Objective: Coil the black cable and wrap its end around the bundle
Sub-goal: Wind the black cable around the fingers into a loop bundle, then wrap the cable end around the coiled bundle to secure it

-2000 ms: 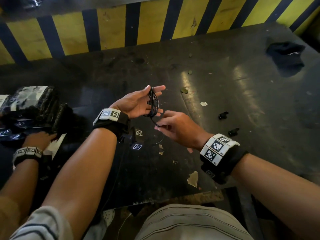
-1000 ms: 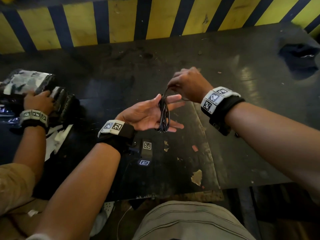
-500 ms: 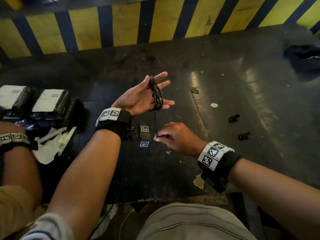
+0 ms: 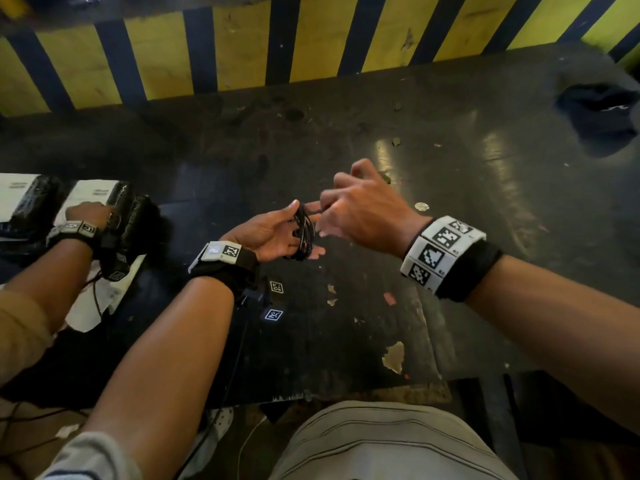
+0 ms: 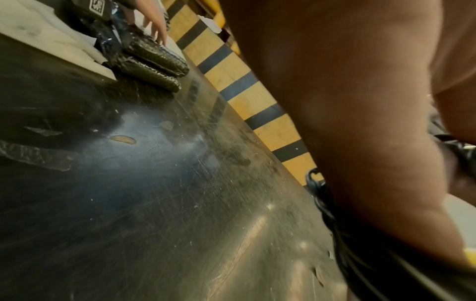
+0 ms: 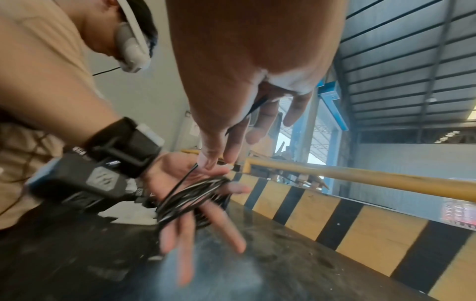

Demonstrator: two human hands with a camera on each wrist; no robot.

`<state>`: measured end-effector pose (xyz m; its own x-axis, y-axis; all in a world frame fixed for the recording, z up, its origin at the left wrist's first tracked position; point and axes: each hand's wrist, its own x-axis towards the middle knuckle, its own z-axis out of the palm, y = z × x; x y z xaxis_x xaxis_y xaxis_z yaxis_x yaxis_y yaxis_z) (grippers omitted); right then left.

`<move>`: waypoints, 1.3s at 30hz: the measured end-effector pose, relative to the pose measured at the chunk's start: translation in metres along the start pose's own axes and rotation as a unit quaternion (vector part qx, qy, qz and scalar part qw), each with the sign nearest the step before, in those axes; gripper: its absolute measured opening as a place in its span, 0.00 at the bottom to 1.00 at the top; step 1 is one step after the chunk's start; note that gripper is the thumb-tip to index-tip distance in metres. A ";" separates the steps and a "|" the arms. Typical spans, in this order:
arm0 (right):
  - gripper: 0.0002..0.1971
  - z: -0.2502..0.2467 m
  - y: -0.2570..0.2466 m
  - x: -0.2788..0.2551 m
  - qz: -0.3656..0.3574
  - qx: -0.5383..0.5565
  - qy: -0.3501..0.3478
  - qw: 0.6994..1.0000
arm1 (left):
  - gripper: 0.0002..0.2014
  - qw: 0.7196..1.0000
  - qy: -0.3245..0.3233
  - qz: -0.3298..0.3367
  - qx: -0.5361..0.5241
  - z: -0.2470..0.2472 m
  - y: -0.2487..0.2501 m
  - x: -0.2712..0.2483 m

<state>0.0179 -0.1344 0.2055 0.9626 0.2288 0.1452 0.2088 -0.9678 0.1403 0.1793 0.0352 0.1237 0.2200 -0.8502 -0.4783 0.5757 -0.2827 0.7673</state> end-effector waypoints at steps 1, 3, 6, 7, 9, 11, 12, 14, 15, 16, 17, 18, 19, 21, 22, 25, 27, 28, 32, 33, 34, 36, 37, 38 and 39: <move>0.13 -0.004 0.005 0.003 0.012 0.002 0.001 1.000 | 0.29 1.000 -0.003 -0.017 0.009 0.002 -0.002 0.000; 0.14 -0.011 0.014 0.008 0.041 0.017 0.000 0.999 | 0.30 0.999 -0.032 -0.039 0.015 0.006 -0.005 -0.001; 0.13 -0.009 0.025 0.013 0.072 0.063 -0.026 0.995 | 0.27 0.994 -0.086 -0.052 0.030 0.013 -0.005 -0.005; 0.13 -0.004 0.028 0.014 0.080 0.094 -0.044 0.991 | 0.26 0.993 -0.098 -0.059 0.036 0.016 -0.004 -0.006; 0.12 0.008 0.036 0.014 0.087 0.165 -0.075 0.980 | 0.26 0.990 -0.112 -0.074 0.042 0.022 -0.003 -0.008; 0.09 0.017 0.044 0.014 0.092 0.236 -0.081 0.964 | 0.26 0.987 -0.127 -0.086 0.048 0.025 -0.002 -0.011; 0.08 0.019 0.047 0.013 0.097 0.271 -0.075 0.955 | 0.25 0.985 -0.138 -0.093 0.049 0.027 -0.003 -0.013; 0.08 0.021 0.052 0.011 0.110 0.345 -0.067 0.930 | 0.23 0.982 -0.159 -0.097 0.032 0.034 -0.003 -0.017; 0.08 0.020 0.054 0.009 0.117 0.380 -0.062 0.915 | 0.22 0.981 -0.167 -0.094 0.012 0.037 -0.003 -0.018; 0.07 0.020 0.055 0.006 0.127 0.413 -0.057 0.900 | 0.20 0.980 -0.176 -0.090 -0.019 0.039 -0.003 -0.019; 0.08 0.021 0.055 0.002 0.137 0.442 -0.052 0.885 | 0.19 0.976 -0.190 -0.087 -0.059 0.042 -0.003 -0.019; 0.08 0.022 0.054 -0.002 0.146 0.469 -0.046 0.870 | 0.18 0.970 -0.203 -0.088 -0.098 0.045 -0.002 -0.018; 0.09 0.025 0.052 -0.006 0.155 0.495 -0.038 0.854 | 0.17 0.965 -0.211 -0.089 -0.126 0.047 0.000 -0.017; 0.13 0.029 0.045 -0.015 0.171 0.557 -0.022 0.812 | 0.18 0.961 -0.219 -0.085 -0.147 0.050 0.002 -0.013; 0.15 0.031 0.041 -0.018 0.179 0.590 -0.018 0.787 | 0.18 0.959 -0.225 -0.083 -0.151 0.051 0.003 -0.011; 0.22 0.035 0.032 -0.027 0.202 0.653 -0.030 0.730 | 0.18 0.961 -0.227 -0.079 -0.139 0.054 0.005 -0.005; 0.28 0.036 0.030 -0.033 0.217 0.680 -0.056 0.698 | 0.19 0.956 -0.239 -0.095 -0.139 0.056 0.007 -0.002; 0.28 0.037 0.029 -0.036 0.223 0.692 -0.067 0.683 | 0.19 0.954 -0.244 -0.105 -0.141 0.058 0.008 0.000; 0.21 0.041 0.030 -0.047 0.227 0.723 -0.121 0.641 | 0.19 0.943 -0.264 -0.148 -0.140 0.068 0.008 0.009; 0.19 0.043 0.032 -0.050 0.224 0.726 -0.132 0.636 | 0.19 0.941 -0.264 -0.157 -0.138 0.070 0.008 0.011; 0.17 0.044 0.035 -0.053 0.227 0.725 -0.139 0.635 | 0.20 0.943 -0.261 -0.159 -0.131 0.073 0.007 0.013; 0.14 0.043 0.038 -0.060 0.236 0.711 -0.143 0.647 | 0.20 0.953 -0.242 -0.153 -0.098 0.078 0.007 0.019; 0.13 0.044 0.040 -0.063 0.242 0.702 -0.139 0.655 | 0.20 0.961 -0.222 -0.149 -0.073 0.082 0.007 0.020; 0.14 0.045 0.041 -0.067 0.251 0.695 -0.130 0.662 | 0.20 0.970 -0.194 -0.142 -0.045 0.086 0.008 0.022; 0.14 0.047 0.042 -0.071 0.262 0.691 -0.117 0.664 | 0.20 0.978 -0.161 -0.132 -0.015 0.090 0.008 0.025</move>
<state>-0.0338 -0.1963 0.1551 0.9323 -0.0438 -0.3591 -0.3618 -0.1169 -0.9249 0.1184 -0.0282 0.1562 -0.1965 -0.8461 -0.4955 0.6029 -0.5028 0.6194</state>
